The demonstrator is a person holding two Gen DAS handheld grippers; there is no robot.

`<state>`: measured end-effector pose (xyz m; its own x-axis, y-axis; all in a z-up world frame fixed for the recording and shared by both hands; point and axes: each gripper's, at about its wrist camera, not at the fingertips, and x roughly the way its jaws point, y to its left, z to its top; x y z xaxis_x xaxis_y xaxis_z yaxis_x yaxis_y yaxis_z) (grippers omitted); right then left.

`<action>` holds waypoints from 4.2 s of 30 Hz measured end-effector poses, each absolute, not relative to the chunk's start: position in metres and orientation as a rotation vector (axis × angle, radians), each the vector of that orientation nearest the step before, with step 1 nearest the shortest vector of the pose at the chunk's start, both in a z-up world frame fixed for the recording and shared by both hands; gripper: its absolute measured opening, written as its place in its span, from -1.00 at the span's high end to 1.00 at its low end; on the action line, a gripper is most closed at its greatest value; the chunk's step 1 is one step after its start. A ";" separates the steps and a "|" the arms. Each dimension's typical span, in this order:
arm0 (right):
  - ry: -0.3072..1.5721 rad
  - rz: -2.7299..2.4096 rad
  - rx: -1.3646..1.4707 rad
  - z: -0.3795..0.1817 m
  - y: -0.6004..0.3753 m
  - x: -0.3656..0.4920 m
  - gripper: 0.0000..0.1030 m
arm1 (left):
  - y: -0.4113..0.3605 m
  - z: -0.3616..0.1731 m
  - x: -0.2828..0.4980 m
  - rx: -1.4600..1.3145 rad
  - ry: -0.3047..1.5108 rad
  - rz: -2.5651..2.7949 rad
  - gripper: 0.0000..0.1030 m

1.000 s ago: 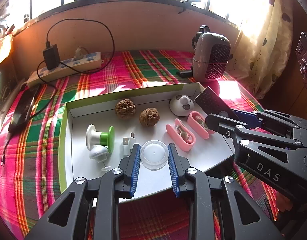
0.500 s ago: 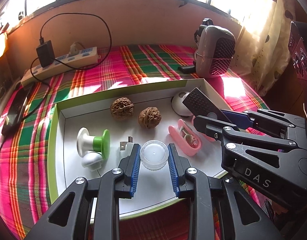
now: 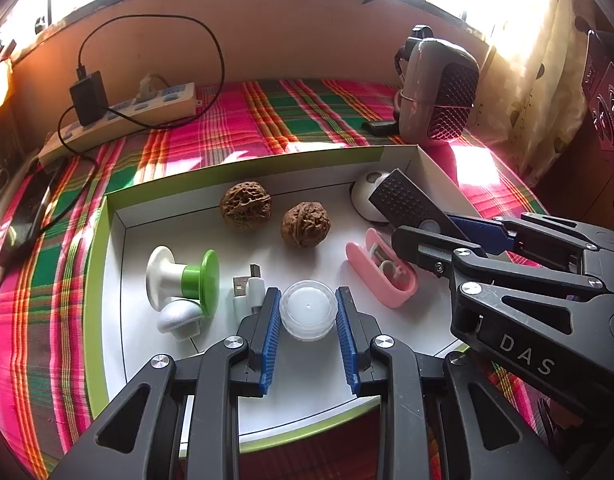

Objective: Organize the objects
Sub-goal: 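Carry the jar and power bank over the box and lower them inside, then open the left gripper to release the jar while the right gripper releases the power bank, then pull both grippers back away from the box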

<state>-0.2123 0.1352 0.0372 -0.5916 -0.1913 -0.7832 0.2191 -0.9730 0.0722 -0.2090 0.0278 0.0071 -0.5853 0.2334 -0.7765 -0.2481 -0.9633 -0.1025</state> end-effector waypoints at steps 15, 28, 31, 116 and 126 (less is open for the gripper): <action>0.036 -2.607 1.269 0.036 0.135 -0.213 0.41 | 0.030 0.007 -0.208 -1.254 0.038 2.582 0.51; -0.007 -2.590 1.278 0.034 0.136 -0.213 0.41 | 0.030 0.007 -0.208 -1.252 0.043 2.583 0.51; -0.007 -2.592 1.274 0.035 0.137 -0.212 0.41 | 0.030 0.008 -0.208 -1.252 0.042 2.583 0.51; 0.100 -2.689 1.317 0.017 0.140 -0.087 0.10 | -0.011 0.002 -0.075 -1.367 0.030 2.797 0.43; 0.104 -2.731 1.331 0.015 0.144 -0.077 -0.14 | -0.005 0.001 -0.069 -1.349 0.026 2.858 0.43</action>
<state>-0.0773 0.1443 0.0148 -0.6123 -0.0609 -0.7883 0.1209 -0.9925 -0.0172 -0.0692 -0.0053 0.0007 -0.6355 -0.0239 -0.7717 0.0096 -0.9997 0.0230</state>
